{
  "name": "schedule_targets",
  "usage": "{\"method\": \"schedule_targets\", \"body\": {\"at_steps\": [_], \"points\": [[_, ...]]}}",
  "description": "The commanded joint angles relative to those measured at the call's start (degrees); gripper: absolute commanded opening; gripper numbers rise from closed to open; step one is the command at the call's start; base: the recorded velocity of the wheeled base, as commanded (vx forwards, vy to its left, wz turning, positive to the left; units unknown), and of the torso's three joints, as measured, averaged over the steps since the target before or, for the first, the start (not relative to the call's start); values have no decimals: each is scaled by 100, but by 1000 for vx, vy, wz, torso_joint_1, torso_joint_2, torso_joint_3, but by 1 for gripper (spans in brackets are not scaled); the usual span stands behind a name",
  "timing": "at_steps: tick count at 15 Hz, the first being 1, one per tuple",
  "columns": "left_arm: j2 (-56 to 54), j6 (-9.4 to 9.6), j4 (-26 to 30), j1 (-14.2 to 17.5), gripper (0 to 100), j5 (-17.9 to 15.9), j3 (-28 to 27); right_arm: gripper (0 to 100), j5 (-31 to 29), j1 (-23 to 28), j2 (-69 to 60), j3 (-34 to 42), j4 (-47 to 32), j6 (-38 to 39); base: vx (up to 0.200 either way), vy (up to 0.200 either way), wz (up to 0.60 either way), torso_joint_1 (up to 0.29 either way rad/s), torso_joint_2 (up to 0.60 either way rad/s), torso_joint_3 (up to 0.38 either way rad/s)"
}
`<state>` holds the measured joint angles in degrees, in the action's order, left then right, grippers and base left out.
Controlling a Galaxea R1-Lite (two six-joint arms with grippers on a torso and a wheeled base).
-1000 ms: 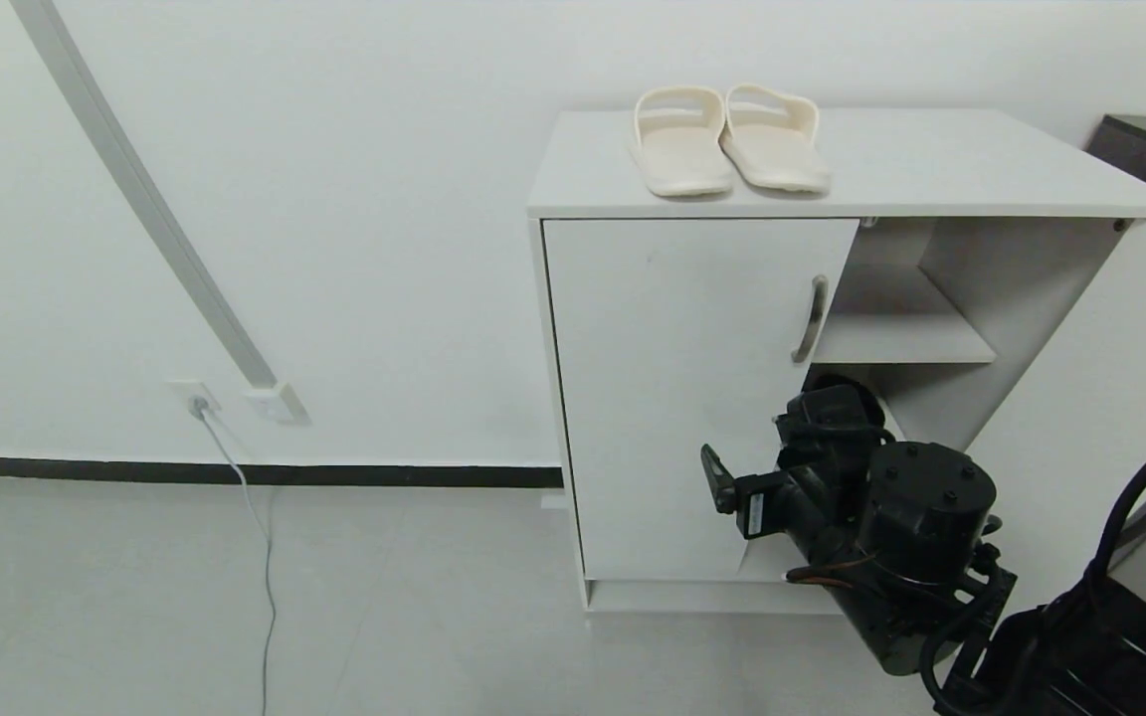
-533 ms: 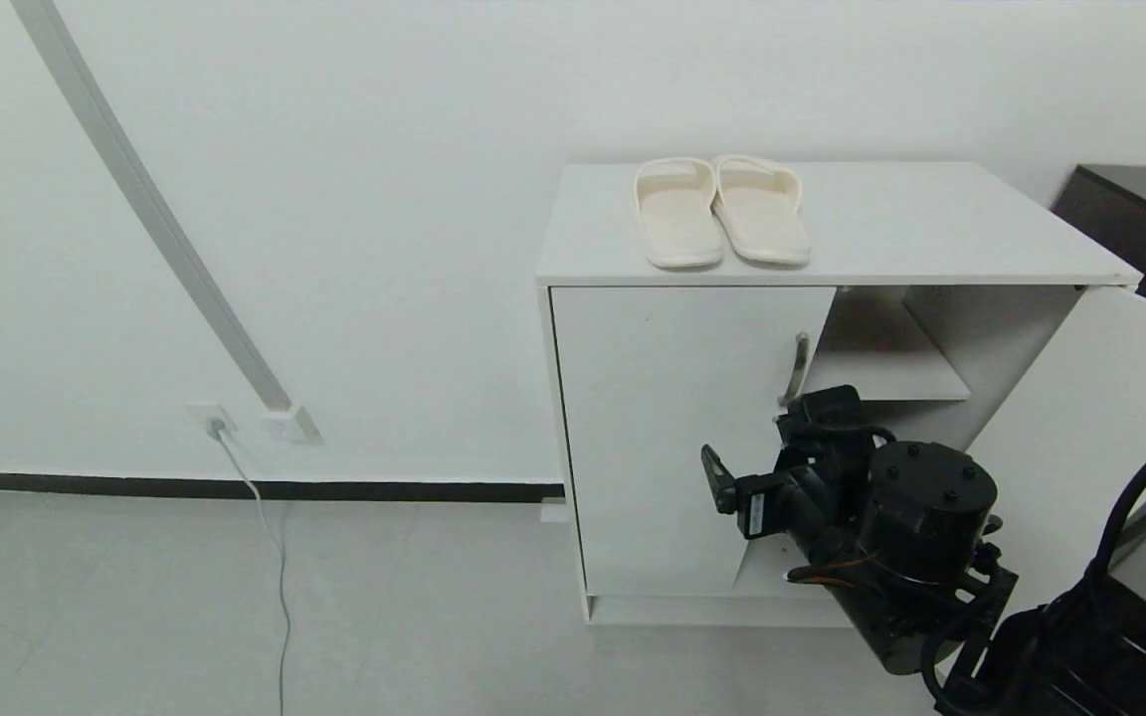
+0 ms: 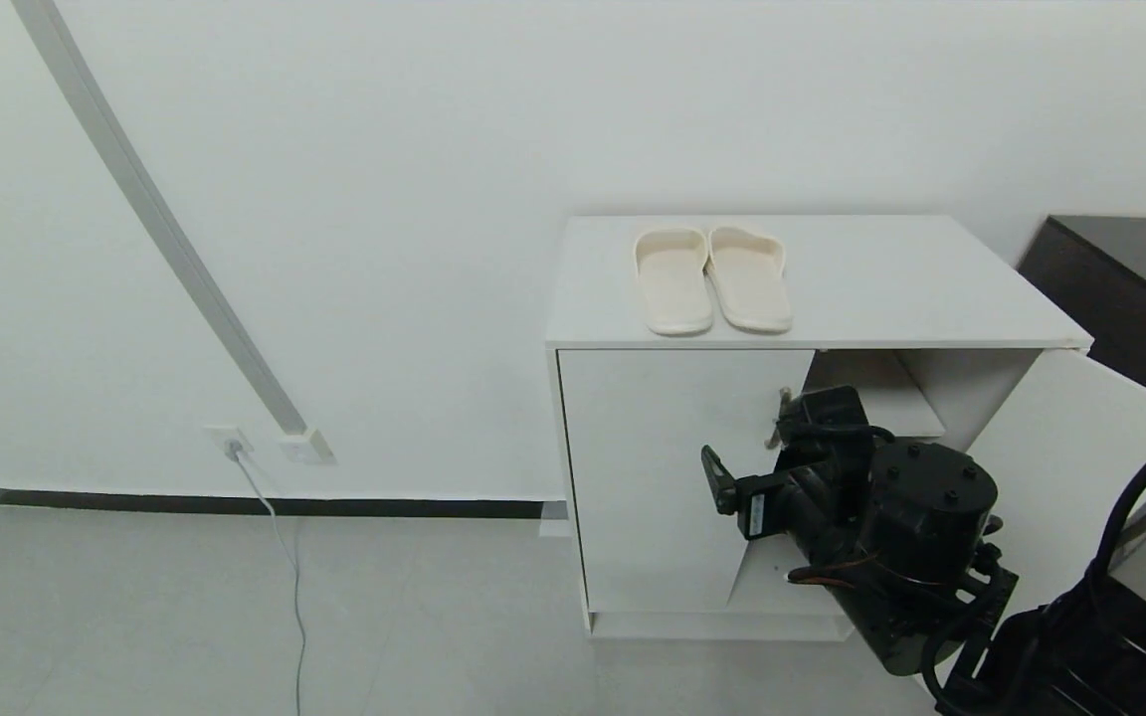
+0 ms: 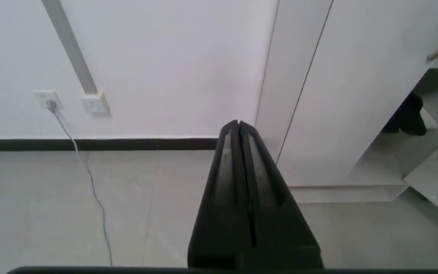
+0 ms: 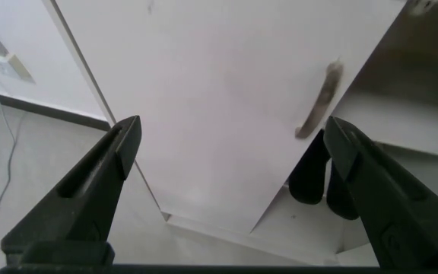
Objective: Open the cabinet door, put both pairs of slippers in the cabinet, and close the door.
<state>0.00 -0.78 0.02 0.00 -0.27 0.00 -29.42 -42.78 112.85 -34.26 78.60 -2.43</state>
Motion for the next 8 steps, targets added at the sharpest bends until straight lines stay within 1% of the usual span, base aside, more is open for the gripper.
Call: {"method": "schedule_targets", "body": {"at_steps": [1,4,8], "points": [[0,-1,6,0,0,0,0,100,-3,-3,-17,7,6,-4,0,0,0,266,-579,-325],[0,-1,-2,0,0,0,0,100,6,-3,-8,7,-3,-4,0,0,0,261,-590,-334],[9,-1,6,0,0,0,0,100,6,-3,-8,42,-12,-4,0,0,0,187,-416,-230]]}}
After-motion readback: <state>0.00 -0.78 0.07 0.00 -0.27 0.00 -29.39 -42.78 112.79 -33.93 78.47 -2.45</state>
